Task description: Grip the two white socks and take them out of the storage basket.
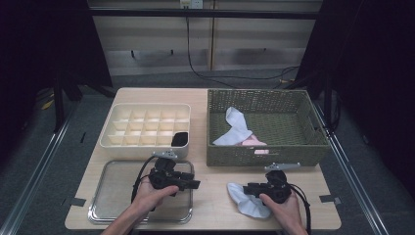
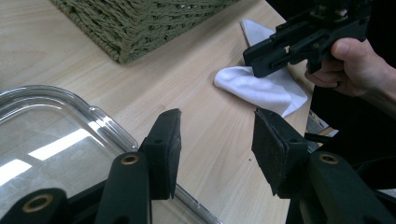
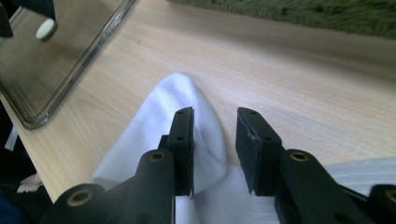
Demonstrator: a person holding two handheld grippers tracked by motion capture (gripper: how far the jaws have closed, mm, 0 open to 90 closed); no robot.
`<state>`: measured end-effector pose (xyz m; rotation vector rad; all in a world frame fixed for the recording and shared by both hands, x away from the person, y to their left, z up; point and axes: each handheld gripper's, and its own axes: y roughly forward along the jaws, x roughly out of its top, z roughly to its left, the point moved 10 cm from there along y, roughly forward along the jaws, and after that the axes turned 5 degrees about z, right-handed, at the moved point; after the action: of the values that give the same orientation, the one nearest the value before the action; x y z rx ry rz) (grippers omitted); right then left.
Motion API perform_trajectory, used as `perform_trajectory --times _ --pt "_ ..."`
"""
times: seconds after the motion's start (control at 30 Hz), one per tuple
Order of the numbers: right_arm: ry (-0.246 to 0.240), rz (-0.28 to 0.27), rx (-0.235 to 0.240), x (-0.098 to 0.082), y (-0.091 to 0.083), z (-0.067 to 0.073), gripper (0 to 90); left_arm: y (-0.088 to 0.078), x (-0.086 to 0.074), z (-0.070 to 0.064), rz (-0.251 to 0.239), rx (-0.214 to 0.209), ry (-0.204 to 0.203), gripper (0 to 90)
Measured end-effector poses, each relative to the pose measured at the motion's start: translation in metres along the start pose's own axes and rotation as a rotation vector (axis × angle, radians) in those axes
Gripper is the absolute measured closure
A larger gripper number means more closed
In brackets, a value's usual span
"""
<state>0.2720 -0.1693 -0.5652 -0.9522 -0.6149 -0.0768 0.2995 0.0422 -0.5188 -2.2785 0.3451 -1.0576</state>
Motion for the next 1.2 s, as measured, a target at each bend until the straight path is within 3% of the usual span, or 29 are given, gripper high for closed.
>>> perform_trajectory --times 0.1,0.2,0.37,0.43,0.5,0.53,0.57,0.6,0.7,0.77,0.8,1.0,1.13,1.2 --pt "-0.004 0.003 -0.004 -0.001 0.001 0.001 72.1 0.0 0.0 0.002 0.001 0.003 0.001 52.1" --pt "-0.008 0.008 0.009 -0.002 0.001 0.002 86.6 0.001 -0.002 0.003 0.01 0.009 -0.002 52.2" --pt "0.009 -0.039 0.05 0.005 -0.009 0.008 88.5 0.002 -0.001 0.003 0.004 0.007 -0.012 52.3" --pt "0.002 -0.067 0.085 0.011 -0.018 0.02 88.7 0.0 -0.001 0.005 0.01 0.013 -0.006 52.3" --pt "-0.001 -0.077 0.104 0.014 -0.021 0.026 88.7 -0.001 0.0 0.006 0.0 0.014 -0.012 52.3" --pt "-0.024 -0.084 0.124 0.021 -0.022 0.038 88.7 -0.002 0.001 0.008 -0.005 0.019 -0.018 52.3" --pt "-0.024 -0.084 0.124 0.021 -0.022 0.038 88.7 -0.002 0.001 0.008 -0.005 0.019 -0.018 52.4" --pt "-0.049 -0.091 0.149 0.028 -0.02 0.052 88.6 -0.003 0.001 0.011 -0.01 0.027 -0.02 52.4" --pt "-0.076 -0.079 0.185 0.032 -0.01 0.07 88.2 -0.004 0.001 0.012 -0.015 0.027 -0.028 52.4" --pt "-0.086 -0.073 0.19 0.032 -0.005 0.074 87.2 -0.004 0.001 0.013 -0.012 0.032 -0.028 52.6" --pt "-0.087 -0.06 0.202 0.033 0.006 0.081 87.1 -0.004 0.0 0.014 -0.008 0.034 -0.025 52.6" --pt "-0.112 -0.02 0.224 0.035 0.032 0.096 78.7 -0.004 -0.001 0.015 -0.009 0.035 -0.028 53.5" --pt "-0.107 -0.042 0.223 0.038 0.025 0.096 69.1 -0.004 -0.002 0.015 0.0 0.009 -0.031 56.2" --pt "-0.103 -0.044 0.206 0.037 0.018 0.09 68.9 -0.002 -0.001 0.015 -0.001 0.015 -0.039 56.2"
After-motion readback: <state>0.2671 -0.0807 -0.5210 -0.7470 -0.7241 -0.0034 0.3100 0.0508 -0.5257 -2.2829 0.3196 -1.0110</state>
